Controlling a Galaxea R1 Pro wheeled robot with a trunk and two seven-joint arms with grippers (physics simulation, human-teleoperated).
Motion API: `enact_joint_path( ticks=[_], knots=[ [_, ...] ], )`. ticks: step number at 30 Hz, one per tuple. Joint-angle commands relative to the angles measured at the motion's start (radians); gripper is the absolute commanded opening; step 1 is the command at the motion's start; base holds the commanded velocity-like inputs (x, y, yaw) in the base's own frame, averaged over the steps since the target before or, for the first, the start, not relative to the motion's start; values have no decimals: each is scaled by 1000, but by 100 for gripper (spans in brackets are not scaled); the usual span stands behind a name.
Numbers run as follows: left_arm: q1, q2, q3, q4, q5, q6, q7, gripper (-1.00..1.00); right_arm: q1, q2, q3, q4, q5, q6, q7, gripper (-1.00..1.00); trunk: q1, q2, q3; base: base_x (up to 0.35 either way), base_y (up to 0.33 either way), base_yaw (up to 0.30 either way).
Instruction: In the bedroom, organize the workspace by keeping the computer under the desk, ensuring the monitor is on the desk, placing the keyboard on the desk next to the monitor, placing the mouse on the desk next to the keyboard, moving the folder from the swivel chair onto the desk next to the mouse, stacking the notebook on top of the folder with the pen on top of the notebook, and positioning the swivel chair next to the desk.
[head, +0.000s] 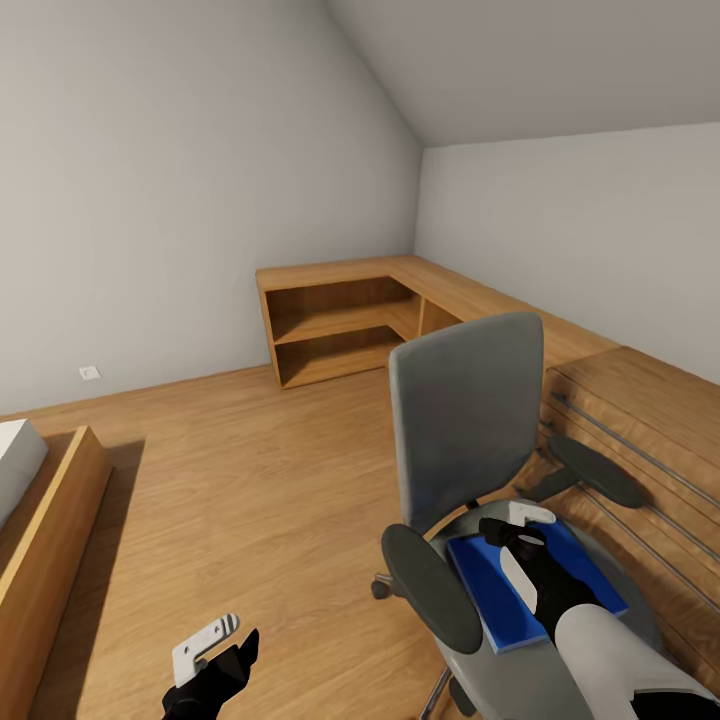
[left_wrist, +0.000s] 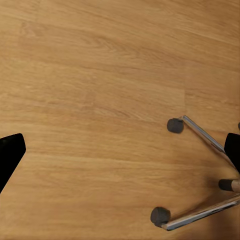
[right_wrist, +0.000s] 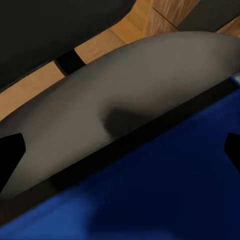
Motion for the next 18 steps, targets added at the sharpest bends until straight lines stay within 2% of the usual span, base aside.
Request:
enact_joint_path(
  ticks=[1,5,13,18],
  knots=[
    [0,0,-1,-2,9,2,7,100,0,-1,4,-2,-5,6,-5,100,0,0,-1,0,0,0],
    [0,0,0,-2,9,2,7,100,0,-1,4,-2,-5,6,-5,100,0,0,-1,0,0,0],
    [0,0,0,-4,9,0,8,100,0,-1,5,-2,-5,6,-5,100,31,-56,-26,0,0,0],
    [0,0,0,-5,9,-1,8,100,0,-1,5,-2,-4,5,-5,100,31,-56,-26,0,0,0]
  ],
)
